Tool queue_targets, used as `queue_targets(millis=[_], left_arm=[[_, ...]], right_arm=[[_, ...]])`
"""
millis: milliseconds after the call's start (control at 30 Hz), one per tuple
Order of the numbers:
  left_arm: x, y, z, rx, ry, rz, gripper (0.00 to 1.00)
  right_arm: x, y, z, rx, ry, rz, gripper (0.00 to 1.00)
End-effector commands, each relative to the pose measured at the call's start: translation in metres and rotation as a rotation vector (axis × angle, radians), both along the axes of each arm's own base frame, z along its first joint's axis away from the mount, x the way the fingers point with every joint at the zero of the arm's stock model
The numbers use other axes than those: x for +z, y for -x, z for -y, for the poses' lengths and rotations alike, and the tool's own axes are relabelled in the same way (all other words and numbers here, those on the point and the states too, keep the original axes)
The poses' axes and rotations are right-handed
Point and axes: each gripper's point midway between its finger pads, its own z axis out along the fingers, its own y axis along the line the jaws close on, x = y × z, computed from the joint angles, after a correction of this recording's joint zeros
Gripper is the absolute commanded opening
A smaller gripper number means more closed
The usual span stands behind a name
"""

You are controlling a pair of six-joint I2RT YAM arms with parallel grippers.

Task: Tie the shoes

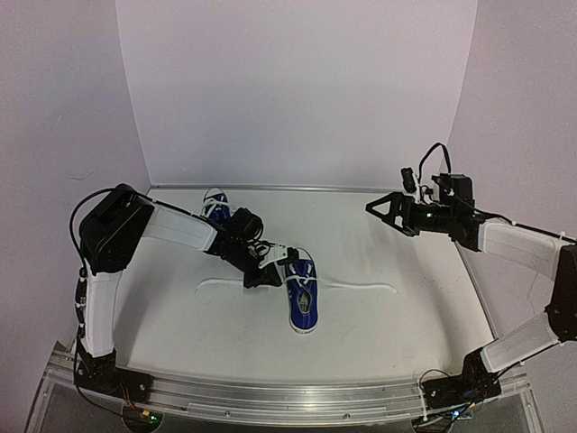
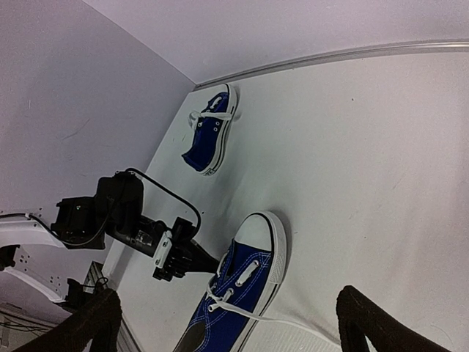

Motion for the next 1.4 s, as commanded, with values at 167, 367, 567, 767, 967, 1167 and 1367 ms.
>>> queue_targets(millis=[167,367,567,767,967,1167,1367], left_arm=[[0.056,0.009,0.004,0.019,0.115,0.060,0.00],[0.100,0.016,0.016,0.012,0.260,0.113,0.00],[0.125,0.018,0.035,-0.001,0.368,0.143,0.00],[0.141,0.022,0.053,-0.010,0.453,0.156,0.00],[0.142,0.026,0.059,-0.020,0.456,0.157,0.00],[0.138,0.027,0.059,-0.024,0.441,0.159,0.00],[0.132,0.028,0.060,-0.032,0.420,0.163,0.00]], right_arm=[[-0.007,-0.005,-0.005,0.026,0.018,-0.036,0.94],[-0.019,0.000,-0.021,0.076,0.059,-0.083,0.88],[-0.033,0.015,-0.058,0.174,0.086,-0.109,0.79],[-0.046,0.028,-0.094,0.263,0.104,-0.135,0.61],[-0.055,0.039,-0.118,0.327,0.113,-0.153,0.46],[-0.062,0.045,-0.137,0.377,0.116,-0.165,0.37],[-0.072,0.051,-0.154,0.423,0.111,-0.191,0.33]])
